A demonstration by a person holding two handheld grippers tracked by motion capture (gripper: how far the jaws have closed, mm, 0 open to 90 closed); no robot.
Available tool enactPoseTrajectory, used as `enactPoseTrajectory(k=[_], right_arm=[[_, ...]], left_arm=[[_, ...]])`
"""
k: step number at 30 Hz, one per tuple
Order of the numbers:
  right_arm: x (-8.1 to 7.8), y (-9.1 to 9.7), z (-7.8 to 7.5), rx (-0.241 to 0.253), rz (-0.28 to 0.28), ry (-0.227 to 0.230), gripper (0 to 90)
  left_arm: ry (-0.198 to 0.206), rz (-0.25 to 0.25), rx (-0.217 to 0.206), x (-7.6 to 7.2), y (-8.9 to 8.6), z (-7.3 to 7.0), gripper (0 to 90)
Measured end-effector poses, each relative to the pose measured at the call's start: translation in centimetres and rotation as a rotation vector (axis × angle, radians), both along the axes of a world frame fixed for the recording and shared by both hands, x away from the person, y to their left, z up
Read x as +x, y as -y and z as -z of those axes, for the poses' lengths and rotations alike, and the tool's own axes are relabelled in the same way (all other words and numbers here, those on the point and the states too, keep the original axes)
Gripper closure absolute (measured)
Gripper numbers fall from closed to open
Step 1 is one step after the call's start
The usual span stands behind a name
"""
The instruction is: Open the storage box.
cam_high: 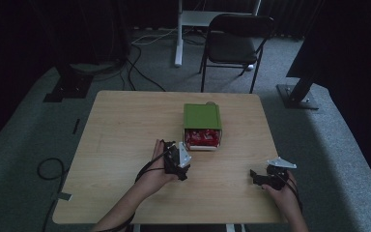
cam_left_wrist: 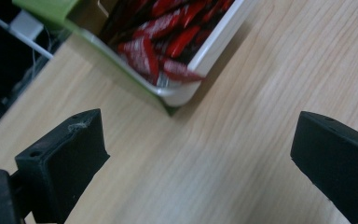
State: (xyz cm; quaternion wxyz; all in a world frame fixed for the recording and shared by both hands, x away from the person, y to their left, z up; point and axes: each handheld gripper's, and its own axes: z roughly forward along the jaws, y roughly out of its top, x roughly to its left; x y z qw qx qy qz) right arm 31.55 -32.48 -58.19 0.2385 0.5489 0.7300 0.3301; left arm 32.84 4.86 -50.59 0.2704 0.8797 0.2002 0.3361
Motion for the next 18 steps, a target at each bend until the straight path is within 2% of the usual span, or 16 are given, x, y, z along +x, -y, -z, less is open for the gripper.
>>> enactPoseTrajectory(k=[2,3,4,8,9,11,14,18], right_arm=[[0.0,0.0,0.0,0.0,0.0,0.0,12.1],[0.0,0.0,0.0,0.0,0.0,0.0,12.2],[0.0,0.0,0.0,0.0,0.0,0.0,12.2],[0.0,0.0,0.0,0.001,0.0,0.0,12.2],[0.0,0.0,0.0,0.0,0.0,0.0,12.2],[0.0,0.0,0.0,0.0,0.0,0.0,12.2],[0.0,0.0,0.0,0.0,0.0,0.0,12.1],[0.0,0.0,0.0,0.0,0.0,0.0,12.2]], left_arm=[[0.033,0.013,0.037,0.0,0.6,0.0,4.0],[0.065,0.03,0.078,0.0,1.2,0.0,4.0],[0.065,0.03,0.078,0.0,1.2,0.0,4.0],[0.103,0.06,0.137,0.0,2.1,0.1,3.9],[0.11,0.065,0.141,0.1,2.3,0.1,3.9],[0.143,0.072,0.18,0.1,2.7,0.3,3.9],[0.166,0.097,0.214,0.0,3.3,0.6,4.0],[0.212,0.133,0.292,0.0,4.3,0.8,4.0]])
